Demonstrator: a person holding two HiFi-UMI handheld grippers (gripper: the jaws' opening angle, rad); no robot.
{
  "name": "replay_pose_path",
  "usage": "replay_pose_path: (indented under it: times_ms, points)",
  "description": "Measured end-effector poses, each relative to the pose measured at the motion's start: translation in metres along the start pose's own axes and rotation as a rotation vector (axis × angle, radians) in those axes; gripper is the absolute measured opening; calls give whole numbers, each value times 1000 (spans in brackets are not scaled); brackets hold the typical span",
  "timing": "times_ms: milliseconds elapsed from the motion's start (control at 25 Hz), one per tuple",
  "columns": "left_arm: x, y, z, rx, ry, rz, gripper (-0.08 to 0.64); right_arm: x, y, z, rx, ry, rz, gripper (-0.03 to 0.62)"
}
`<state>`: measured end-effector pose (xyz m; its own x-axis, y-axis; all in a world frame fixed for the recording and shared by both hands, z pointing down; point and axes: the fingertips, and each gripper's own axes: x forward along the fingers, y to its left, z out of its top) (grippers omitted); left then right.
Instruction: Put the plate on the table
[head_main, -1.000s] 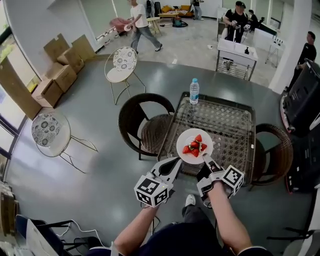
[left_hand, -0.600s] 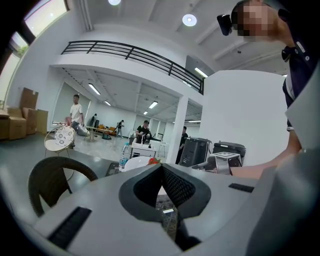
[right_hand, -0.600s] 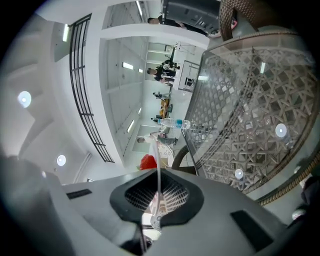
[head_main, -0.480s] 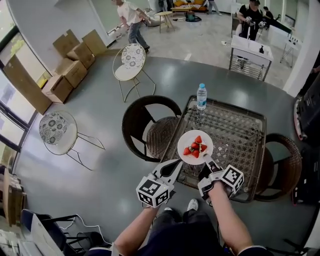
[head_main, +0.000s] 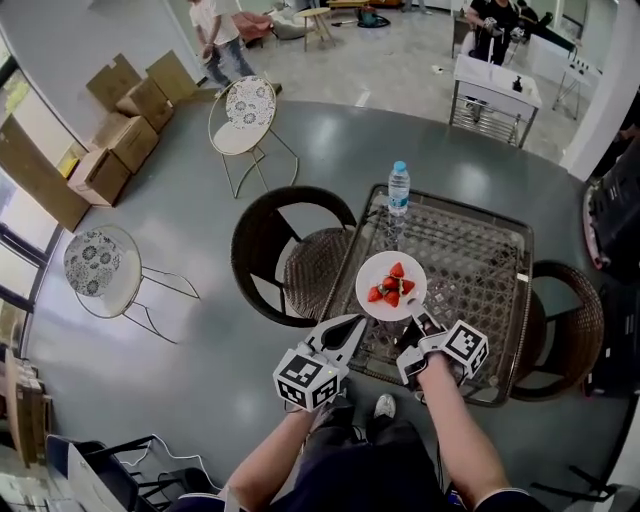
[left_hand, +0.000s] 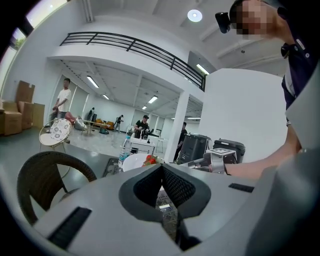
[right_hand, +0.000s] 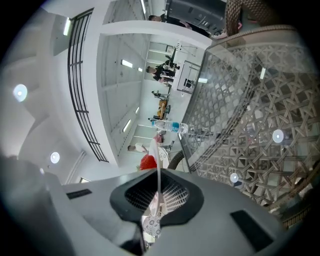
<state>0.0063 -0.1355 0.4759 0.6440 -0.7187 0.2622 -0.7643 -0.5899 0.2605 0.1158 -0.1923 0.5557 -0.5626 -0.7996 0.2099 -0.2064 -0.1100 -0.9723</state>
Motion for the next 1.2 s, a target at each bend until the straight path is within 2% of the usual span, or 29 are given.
replay_pose_path:
  times_ms: [360,640,920,1200]
  points:
    - [21,45,-4,-4,34,-77,6,34,-17,-2,-3,-41,-58,15]
    - [33,76,-22,-10,78,-113,6,61,-53,-11,16,-56,-122,15]
    - [43,92,-36,-22,112,-136,6,83,-98,-12,-26,-24,-226,15]
    - [41,101,-49,-63,133,-125,6,98,-130,-20,-40,31,-294,15]
